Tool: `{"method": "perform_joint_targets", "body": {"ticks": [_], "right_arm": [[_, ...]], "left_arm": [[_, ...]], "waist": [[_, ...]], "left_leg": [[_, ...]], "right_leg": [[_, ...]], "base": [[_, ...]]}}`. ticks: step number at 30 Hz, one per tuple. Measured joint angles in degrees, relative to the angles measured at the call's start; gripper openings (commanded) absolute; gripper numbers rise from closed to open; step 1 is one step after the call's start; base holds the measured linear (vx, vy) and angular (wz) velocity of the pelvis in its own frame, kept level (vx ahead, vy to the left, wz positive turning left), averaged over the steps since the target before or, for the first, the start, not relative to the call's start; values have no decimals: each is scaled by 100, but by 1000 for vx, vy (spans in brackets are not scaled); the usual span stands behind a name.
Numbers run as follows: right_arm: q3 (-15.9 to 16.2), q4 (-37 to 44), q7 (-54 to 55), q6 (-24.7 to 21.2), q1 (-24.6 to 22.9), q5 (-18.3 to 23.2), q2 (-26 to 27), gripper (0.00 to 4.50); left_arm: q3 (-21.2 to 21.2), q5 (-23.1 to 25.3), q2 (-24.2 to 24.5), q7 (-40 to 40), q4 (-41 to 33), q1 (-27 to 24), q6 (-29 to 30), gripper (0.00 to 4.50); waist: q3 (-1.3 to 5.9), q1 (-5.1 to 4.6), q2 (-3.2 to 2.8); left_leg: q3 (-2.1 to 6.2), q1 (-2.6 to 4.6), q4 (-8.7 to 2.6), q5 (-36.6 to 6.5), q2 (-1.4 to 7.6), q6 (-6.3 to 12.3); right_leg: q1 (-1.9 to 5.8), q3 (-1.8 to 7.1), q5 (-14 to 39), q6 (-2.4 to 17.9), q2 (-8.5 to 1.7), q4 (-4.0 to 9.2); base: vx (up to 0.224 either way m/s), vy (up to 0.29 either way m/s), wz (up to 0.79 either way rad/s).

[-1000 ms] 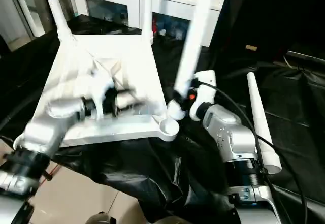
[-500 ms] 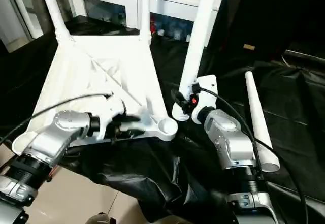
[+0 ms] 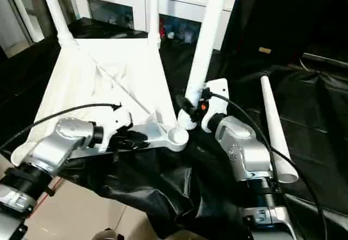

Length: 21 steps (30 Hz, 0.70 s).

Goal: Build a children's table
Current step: Insert table leg to table base

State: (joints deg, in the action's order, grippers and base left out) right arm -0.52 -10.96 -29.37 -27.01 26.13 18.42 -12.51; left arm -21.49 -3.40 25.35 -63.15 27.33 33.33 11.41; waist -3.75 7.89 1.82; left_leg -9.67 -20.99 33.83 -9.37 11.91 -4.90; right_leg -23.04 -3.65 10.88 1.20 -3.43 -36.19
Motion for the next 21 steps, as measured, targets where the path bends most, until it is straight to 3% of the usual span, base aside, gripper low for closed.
{"method": "perform_joint_targets", "body": {"ticks": [1,6,21], "right_arm": [[21,15,-41,-30,0,0,-27,187],[141,190,-316,-228,-41,33,-177,187],[345,352,-588,-529,-201,123,-196,187]], "left_arm": [[-12,34,9,-9,0,9,-2,30],[-99,140,36,-46,1,51,-18,2],[-75,203,-151,-82,205,206,52,0]], "waist": [[0,0,0],[1,-3,1],[1,17,1]], "left_leg": [[0,0,0,0,0,0],[0,0,0,-1,0,1],[0,1,1,0,-1,1]], "right_leg": [[0,0,0,0,0,0],[0,2,0,0,0,1],[1,2,0,0,-2,1]], "base": [[0,0,0],[0,0,0],[0,0,0]]}}
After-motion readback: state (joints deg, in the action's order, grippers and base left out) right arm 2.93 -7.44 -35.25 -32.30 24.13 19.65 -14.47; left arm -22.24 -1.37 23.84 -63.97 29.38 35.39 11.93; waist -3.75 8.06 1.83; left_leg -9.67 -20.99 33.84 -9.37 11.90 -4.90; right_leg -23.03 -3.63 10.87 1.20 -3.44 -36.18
